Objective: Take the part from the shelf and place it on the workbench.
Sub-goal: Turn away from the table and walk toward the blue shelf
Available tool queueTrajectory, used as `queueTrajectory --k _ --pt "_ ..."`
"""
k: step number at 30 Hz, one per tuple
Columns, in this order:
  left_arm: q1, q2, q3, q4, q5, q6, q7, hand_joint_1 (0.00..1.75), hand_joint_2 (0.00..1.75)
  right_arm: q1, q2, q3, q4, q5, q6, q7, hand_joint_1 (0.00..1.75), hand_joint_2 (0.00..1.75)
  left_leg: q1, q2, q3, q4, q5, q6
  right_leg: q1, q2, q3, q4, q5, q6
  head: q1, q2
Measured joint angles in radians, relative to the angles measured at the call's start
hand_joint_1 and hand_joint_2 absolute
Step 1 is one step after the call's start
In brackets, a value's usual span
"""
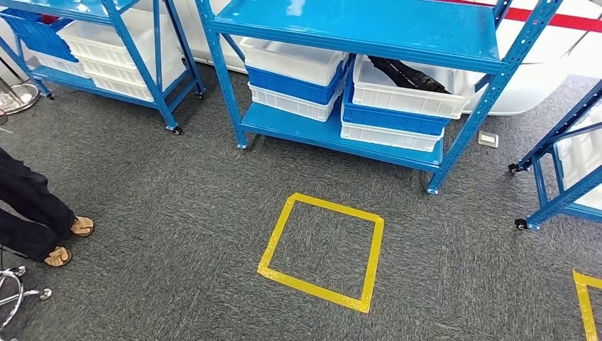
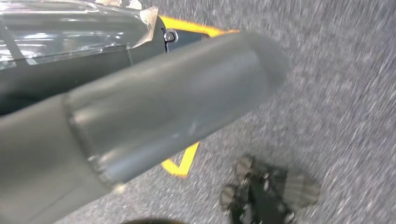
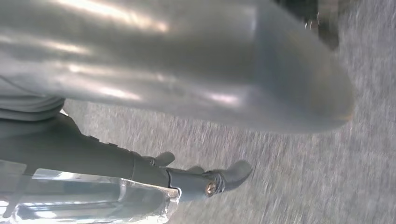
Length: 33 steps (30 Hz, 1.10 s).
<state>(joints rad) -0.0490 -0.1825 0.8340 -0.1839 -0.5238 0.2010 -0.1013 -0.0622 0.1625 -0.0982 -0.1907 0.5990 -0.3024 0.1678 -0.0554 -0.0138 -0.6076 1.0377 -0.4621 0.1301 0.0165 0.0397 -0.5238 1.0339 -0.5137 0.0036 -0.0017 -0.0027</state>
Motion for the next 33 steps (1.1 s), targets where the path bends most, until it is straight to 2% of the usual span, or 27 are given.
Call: queueTrajectory --k 2,3,5,7,8,9,10,11,12,13,14,16,18,20,22,23,24,25,27,28,29,31,33 --pt "-0.001 -0.004 0.0 0.0 0.0 0.0 0.001 0.0 0.0 0.001 -0.002 -0.002 0.0 0.0 0.0 0.0 0.0 0.0 0.002 0.003 0.027 -0.028 0.002 -0.002 0.0 -0.006 0.007 0.014 -0.001 0.008 -0.002 0.0" --pt "-0.001 -0.005 0.0 0.0 0.0 0.001 0.001 0.0 0.0 0.0 -0.003 -0.002 0.001 0.0 0.0 0.0 0.0 0.0 0.006 0.004 0.041 -0.038 0.003 -0.004 0.001 -0.011 0.0 0.033 -0.011 0.012 -0.002 0.0" --pt "-0.002 -0.007 0.0 0.0 0.0 0.001 0.002 0.0 0.0 -0.005 -0.006 -0.002 0.001 0.0 0.0 0.0 0.0 0.0 0.014 0.008 0.058 -0.048 0.001 -0.013 -0.004 -0.02 -0.049 0.121 -0.05 0.018 0.0 0.0" --pt "-0.001 -0.01 0.0 0.0 0.0 0.002 0.003 0.0 0.0 -0.005 -0.01 -0.003 0.001 0.001 0.0 0.0 0.0 0.0 0.021 0.011 0.064 -0.048 -0.008 -0.023 -0.013 -0.023 -0.12 0.228 -0.084 0.031 -0.001 0.0" --pt "-0.001 -0.012 0.0 0.0 0.0 0.002 0.004 0.0 0.0 -0.003 -0.012 -0.003 0.001 0.002 0.0 0.001 0.0 0.0 0.024 0.011 0.069 -0.048 -0.014 -0.029 -0.019 -0.024 -0.142 0.25 -0.085 0.042 0.0 0.0" --pt "0.0 -0.013 0.001 0.0 0.0 0.002 0.004 0.0 0.0 0.0 -0.013 -0.003 0.001 0.003 0.0 0.001 0.0 0.0 0.029 0.011 0.076 -0.047 -0.02 -0.036 -0.026 -0.026 -0.146 0.236 -0.068 0.055 0.0 0.0" --pt "0.001 -0.014 0.001 0.0 0.0 0.002 0.004 0.0 0.0 0.002 -0.014 -0.003 0.001 0.003 0.0 0.002 0.0 0.0 0.034 0.011 0.085 -0.047 -0.026 -0.042 -0.033 -0.029 -0.135 0.192 -0.038 0.071 0.0 0.0" --pt "0.001 -0.014 0.001 0.0 0.0 0.002 0.004 0.0 0.0 0.003 -0.014 -0.003 0.001 0.004 0.0 0.002 0.0 0.0 0.038 0.011 0.094 -0.046 -0.035 -0.051 -0.04 -0.033 -0.113 0.123 0.003 0.086 0.0 0.0" --pt "0.001 -0.014 0.002 0.0 0.0 0.002 0.004 0.0 0.0 0.003 -0.015 -0.003 0.001 0.004 0.0 0.002 0.0 0.0 0.041 0.012 0.103 -0.044 -0.043 -0.059 -0.045 -0.038 -0.093 0.06 0.027 0.094 0.001 0.0" --pt "0.001 -0.014 0.003 0.0 0.001 0.002 0.004 0.0 0.0 0.002 -0.015 -0.003 0.002 0.005 0.001 0.002 0.0 0.0 0.041 0.013 0.108 -0.042 -0.052 -0.067 -0.045 -0.042 -0.077 0.017 0.038 0.089 0.002 0.0" --pt "0.0 -0.014 0.004 0.0 0.001 0.002 0.004 0.0 0.0 0.001 -0.016 -0.003 0.002 0.006 0.001 0.002 0.0 0.0 0.041 0.015 0.113 -0.04 -0.06 -0.076 -0.045 -0.045 -0.066 -0.009 0.044 0.076 0.001 0.0" --pt "-0.001 -0.014 0.005 0.0 0.002 0.002 0.004 0.0 0.0 0.0 -0.018 -0.004 0.002 0.007 0.002 0.002 0.0 0.0 0.043 0.017 0.119 -0.033 -0.069 -0.088 -0.042 -0.044 -0.055 -0.012 0.038 0.043 -0.001 0.0" --pt "-0.001 -0.014 0.008 0.0 0.002 0.002 0.004 0.0 0.0 0.001 -0.018 -0.004 0.002 0.009 0.002 0.003 0.0 0.0 0.05 0.016 0.11 0.003 -0.077 -0.098 -0.046 -0.04 -0.037 -0.015 0.035 0.023 -0.002 0.0" --pt "-0.002 -0.015 0.01 0.0 0.002 0.002 0.002 0.0 0.0 -0.003 -0.017 -0.005 0.002 0.009 0.002 0.003 0.0 0.0 0.057 0.014 0.055 0.1 -0.105 -0.111 -0.047 -0.039 -0.02 -0.018 0.025 0.008 -0.003 0.0" --pt "-0.001 -0.015 0.011 0.0 0.002 0.002 0.0 0.0 0.0 -0.005 -0.017 -0.005 0.002 0.009 0.002 0.003 0.0 0.0 0.063 0.014 -0.028 0.22 -0.149 -0.122 -0.046 -0.037 -0.008 -0.018 0.012 -0.001 -0.004 0.0" --pt "0.0 -0.015 0.012 0.0 0.003 0.002 -0.001 0.0 0.0 -0.004 -0.017 -0.005 0.002 0.009 0.002 0.003 0.0 0.0 0.066 0.014 -0.062 0.252 -0.155 -0.126 -0.046 -0.035 0.001 -0.018 0.004 -0.002 -0.004 0.0" --pt "0.001 -0.015 0.012 0.0 0.003 0.001 -0.002 0.0 0.0 -0.003 -0.017 -0.005 0.002 0.009 0.003 0.003 0.0 0.0 0.069 0.015 -0.08 0.253 -0.142 -0.128 -0.046 -0.033 0.011 -0.018 -0.004 0.0 -0.004 0.0" --pt "0.002 -0.014 0.013 0.0 0.004 0.001 -0.002 0.0 0.0 -0.002 -0.018 -0.005 0.002 0.009 0.003 0.003 0.0 0.0 0.071 0.015 -0.081 0.221 -0.109 -0.128 -0.048 -0.031 0.024 -0.018 -0.013 0.002 -0.004 0.0" --pt "0.003 -0.014 0.013 0.0 0.004 0.001 -0.004 0.0 0.0 -0.002 -0.017 -0.005 0.002 0.009 0.003 0.003 0.0 0.0 0.072 0.014 -0.053 0.101 -0.02 -0.125 -0.049 -0.027 0.044 -0.019 -0.031 0.01 -0.004 0.0" --pt "0.003 -0.014 0.013 0.001 0.005 0.001 -0.004 0.0 0.0 -0.003 -0.017 -0.006 0.002 0.009 0.004 0.003 0.0 0.0 0.07 0.014 -0.041 0.051 0.002 -0.121 -0.049 -0.025 0.05 -0.02 -0.039 0.015 -0.005 0.0" --pt "0.003 -0.013 0.013 0.001 0.005 0.001 -0.005 0.0 0.0 -0.005 -0.016 -0.006 0.002 0.01 0.004 0.003 0.0 0.0 0.066 0.013 -0.034 0.02 0.014 -0.115 -0.047 -0.024 0.052 -0.025 -0.045 0.022 -0.005 0.0" --pt "0.003 -0.013 0.013 0.001 0.005 0.001 -0.006 0.0 0.0 -0.006 -0.016 -0.006 0.002 0.011 0.006 0.003 0.0 0.0 0.059 0.012 -0.027 0.0 0.004 -0.099 -0.041 -0.023 0.066 -0.031 -0.045 0.039 -0.005 0.0" --pt "0.005 -0.015 0.014 0.001 0.006 0.002 -0.007 0.0 0.0 -0.005 -0.016 -0.006 0.003 0.012 0.007 0.003 0.0 0.0 0.058 0.01 0.001 -0.013 0.003 -0.084 -0.038 -0.026 0.079 -0.022 -0.049 0.05 -0.004 0.0"
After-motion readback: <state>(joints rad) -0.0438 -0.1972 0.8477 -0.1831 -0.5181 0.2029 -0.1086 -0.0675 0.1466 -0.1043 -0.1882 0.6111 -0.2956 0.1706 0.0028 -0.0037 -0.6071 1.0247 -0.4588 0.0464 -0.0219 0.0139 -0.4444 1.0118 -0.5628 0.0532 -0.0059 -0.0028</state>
